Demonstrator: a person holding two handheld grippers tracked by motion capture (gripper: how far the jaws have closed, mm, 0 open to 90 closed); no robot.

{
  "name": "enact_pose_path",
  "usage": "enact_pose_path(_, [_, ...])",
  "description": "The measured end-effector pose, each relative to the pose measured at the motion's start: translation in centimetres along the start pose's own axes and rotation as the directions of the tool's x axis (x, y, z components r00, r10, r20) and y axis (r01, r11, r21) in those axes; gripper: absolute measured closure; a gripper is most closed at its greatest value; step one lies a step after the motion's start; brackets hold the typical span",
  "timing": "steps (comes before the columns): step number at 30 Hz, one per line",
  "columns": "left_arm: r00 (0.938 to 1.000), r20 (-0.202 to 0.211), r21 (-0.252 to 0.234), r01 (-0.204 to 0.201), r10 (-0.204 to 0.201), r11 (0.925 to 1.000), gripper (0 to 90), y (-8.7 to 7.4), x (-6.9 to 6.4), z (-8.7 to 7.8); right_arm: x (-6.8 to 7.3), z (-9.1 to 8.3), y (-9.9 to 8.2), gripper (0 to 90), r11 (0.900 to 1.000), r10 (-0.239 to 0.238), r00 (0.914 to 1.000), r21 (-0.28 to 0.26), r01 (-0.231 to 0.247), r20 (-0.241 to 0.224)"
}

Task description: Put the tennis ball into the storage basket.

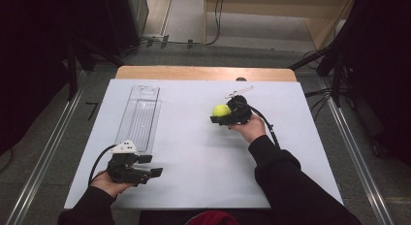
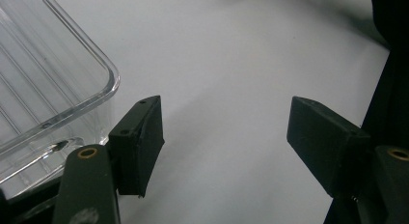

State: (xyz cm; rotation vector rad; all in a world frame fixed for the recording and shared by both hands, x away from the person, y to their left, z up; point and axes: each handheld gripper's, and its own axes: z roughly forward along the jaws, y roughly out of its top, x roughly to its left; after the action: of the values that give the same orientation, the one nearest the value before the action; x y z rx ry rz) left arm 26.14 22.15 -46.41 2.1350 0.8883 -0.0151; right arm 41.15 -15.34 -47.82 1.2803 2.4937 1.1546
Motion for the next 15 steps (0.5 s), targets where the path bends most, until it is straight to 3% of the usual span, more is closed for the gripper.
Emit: enact_pose_path(15, [1.0000, 0.000, 0.000, 0.000, 0.000, 1.0000, 29.6, 0.0, 0.0, 0.0, 0.6, -1.6, 1.1, 23.2, 0.9992, -0.036, 0.9993, -0.019, 0.036, -0.010])
